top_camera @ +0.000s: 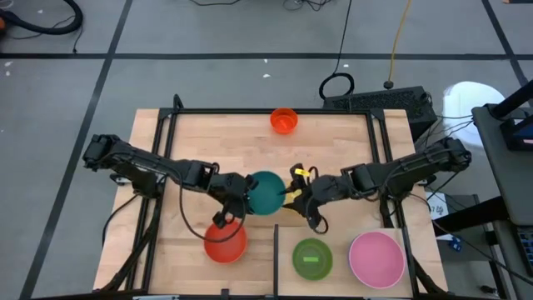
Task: Place and stack bowls onto a shelf
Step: Stack the green bowl on top of the pink bowl on the shelf
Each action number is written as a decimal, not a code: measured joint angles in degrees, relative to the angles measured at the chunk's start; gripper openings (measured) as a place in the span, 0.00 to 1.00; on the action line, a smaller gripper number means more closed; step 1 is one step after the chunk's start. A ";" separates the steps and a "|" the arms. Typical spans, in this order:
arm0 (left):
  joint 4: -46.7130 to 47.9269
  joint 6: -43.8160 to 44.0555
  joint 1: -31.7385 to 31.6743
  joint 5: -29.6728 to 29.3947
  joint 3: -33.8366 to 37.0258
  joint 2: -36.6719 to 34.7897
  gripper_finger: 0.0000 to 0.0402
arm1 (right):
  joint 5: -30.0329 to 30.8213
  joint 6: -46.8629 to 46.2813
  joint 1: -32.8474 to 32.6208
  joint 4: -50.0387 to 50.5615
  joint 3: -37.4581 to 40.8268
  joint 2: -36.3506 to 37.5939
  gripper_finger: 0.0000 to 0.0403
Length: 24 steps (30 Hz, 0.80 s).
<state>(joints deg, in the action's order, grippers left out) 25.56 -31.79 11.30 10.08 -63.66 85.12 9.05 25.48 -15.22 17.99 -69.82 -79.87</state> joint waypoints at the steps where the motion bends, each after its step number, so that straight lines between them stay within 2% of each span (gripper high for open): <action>1: 0.00 -0.31 -0.62 1.48 0.00 0.00 0.04 | -2.82 -0.39 0.81 0.20 0.00 0.00 0.43; 9: 1.00 -0.85 -5.75 12.40 0.00 0.00 0.04 | -17.81 1.79 5.49 3.82 0.00 0.00 0.40; 14: 0.18 -0.79 -8.95 18.72 0.00 0.00 0.04 | -19.71 9.23 7.57 2.44 1.60 0.00 0.41; 17: -1.23 -0.47 -10.39 22.94 0.00 0.00 0.02 | -23.82 11.40 9.69 1.05 2.49 -1.25 0.40; 20: -2.18 0.43 -11.03 27.12 0.00 0.00 0.04 | -24.35 12.99 11.08 1.06 2.60 -3.49 0.39; 24: -1.68 0.63 -11.07 28.08 0.02 0.00 0.07 | -25.00 14.59 12.25 0.54 2.60 -5.99 0.37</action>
<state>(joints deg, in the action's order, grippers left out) 23.88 -31.16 0.23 38.15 -63.64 85.12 -15.96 40.06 -2.97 18.53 -67.22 -85.86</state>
